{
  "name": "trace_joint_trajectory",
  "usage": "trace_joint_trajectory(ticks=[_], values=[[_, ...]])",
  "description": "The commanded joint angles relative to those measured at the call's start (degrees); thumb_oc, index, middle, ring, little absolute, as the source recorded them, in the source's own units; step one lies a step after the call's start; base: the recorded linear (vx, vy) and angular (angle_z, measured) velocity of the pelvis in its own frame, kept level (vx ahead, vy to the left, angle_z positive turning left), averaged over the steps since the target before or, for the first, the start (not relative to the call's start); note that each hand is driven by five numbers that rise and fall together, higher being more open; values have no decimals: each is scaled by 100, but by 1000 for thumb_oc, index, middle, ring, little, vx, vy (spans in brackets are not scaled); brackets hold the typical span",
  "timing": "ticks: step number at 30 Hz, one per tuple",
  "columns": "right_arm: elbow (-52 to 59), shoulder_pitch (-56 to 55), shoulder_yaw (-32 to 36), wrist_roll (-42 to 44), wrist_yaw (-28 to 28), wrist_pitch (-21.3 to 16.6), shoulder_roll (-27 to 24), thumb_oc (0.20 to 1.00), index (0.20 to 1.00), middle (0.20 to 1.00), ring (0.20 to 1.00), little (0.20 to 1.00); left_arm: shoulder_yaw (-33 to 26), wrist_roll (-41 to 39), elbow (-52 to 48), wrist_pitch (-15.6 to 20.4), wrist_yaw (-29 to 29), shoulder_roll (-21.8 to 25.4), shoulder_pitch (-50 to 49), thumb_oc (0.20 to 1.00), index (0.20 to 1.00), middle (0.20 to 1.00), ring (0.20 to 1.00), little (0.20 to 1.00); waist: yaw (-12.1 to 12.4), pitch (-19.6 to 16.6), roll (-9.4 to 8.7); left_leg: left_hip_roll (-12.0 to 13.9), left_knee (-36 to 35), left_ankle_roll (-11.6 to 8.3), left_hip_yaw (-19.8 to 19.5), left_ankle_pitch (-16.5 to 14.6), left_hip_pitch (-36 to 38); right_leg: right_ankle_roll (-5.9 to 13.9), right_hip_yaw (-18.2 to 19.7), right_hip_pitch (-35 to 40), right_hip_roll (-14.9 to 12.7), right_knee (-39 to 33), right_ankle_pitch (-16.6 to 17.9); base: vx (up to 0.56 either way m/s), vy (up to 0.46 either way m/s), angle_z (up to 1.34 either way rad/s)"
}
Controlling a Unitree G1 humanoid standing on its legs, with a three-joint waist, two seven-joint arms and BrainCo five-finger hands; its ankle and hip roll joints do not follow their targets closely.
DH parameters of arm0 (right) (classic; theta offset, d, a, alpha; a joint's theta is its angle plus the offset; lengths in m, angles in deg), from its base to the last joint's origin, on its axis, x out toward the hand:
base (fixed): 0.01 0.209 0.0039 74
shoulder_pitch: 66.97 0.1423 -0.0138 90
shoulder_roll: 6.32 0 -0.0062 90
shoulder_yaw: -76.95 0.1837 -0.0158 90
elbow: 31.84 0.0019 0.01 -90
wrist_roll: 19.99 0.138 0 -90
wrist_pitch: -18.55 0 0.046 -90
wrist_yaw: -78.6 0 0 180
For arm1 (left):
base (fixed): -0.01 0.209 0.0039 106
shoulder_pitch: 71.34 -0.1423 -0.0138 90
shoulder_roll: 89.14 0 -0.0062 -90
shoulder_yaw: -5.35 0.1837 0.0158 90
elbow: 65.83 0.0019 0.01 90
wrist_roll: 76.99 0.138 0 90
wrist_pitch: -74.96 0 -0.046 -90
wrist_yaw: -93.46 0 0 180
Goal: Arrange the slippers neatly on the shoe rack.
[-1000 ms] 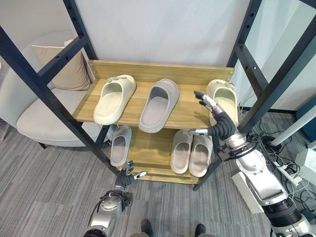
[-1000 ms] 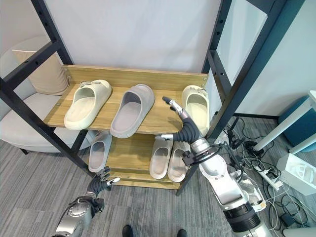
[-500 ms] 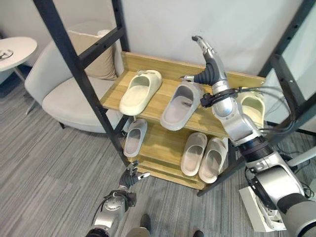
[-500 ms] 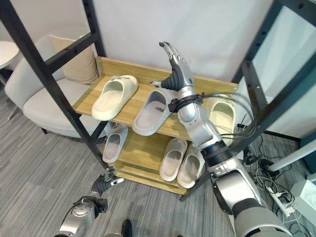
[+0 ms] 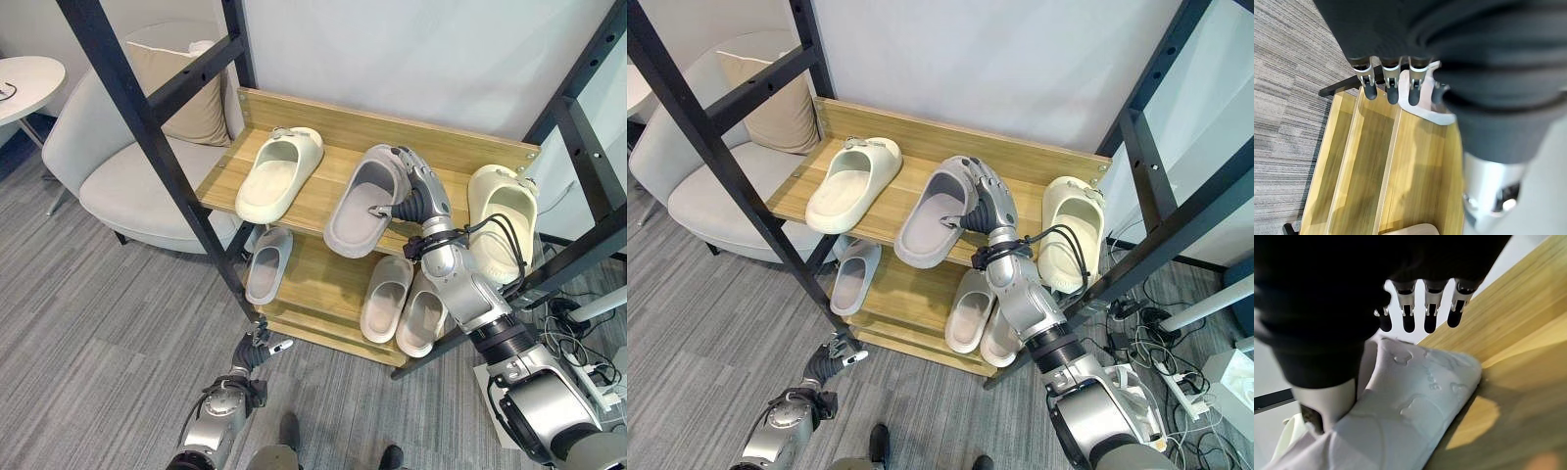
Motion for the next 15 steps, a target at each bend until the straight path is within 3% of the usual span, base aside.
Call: trace_joint_trajectory(ticks=[1, 10, 11, 12, 13, 15], values=[[-107, 363, 170, -158, 158, 60, -294, 1000, 1000, 1000, 1000, 1000, 13, 92, -128, 259, -26, 48, 392, 1000, 1000, 1000, 1000, 1000, 157, 108, -39, 64, -31, 35, -45, -800, 432, 365, 67, -49, -235, 477, -188, 0, 0, 0], [-1641, 1684, -114, 226, 347, 325, -330, 1000, 1000, 1000, 1000, 1000, 298, -38, -151, 279, 46, 100, 468, 1000, 1000, 1000, 1000, 1000, 278, 184, 1, 76, -31, -9, -116, -749, 321, 334, 33, -108, -206, 418, -216, 0, 0, 0], [-1837, 1825, -122, 273, 386, 394, -315, 589, 589, 589, 589, 589, 302, -58, -156, 268, 34, 114, 474, 1000, 1000, 1000, 1000, 1000, 283, 186, 2, 72, -31, -8, -129, -751, 313, 331, 27, -117, -204, 432, -218, 17, -7, 3], [-2012, 1899, -101, 337, 412, 445, -295, 357, 357, 357, 357, 357, 313, -58, -134, 260, 29, 127, 474, 1000, 1000, 1000, 1000, 1000, 290, 187, 3, 73, -31, -5, -143, -751, 309, 329, 35, -116, -203, 444, -214, 13, -4, 4], [-2110, 1964, -88, 380, 424, 461, -285, 200, 200, 200, 200, 200, 314, -63, -129, 253, 27, 138, 482, 1000, 1000, 1000, 1000, 1000, 289, 188, 2, 73, -31, -6, -148, -750, 308, 327, 36, -117, -202, 455, -216, 0, 0, 0], [-2299, 2091, -90, 521, 421, 496, -218, 200, 200, 200, 200, 200, 314, -70, -124, 229, 4, 159, 502, 1000, 1000, 1000, 1000, 1000, 282, 182, -2, 65, -31, -8, -154, -754, 315, 323, 48, -113, -195, 480, -209, 0, 0, 0]])
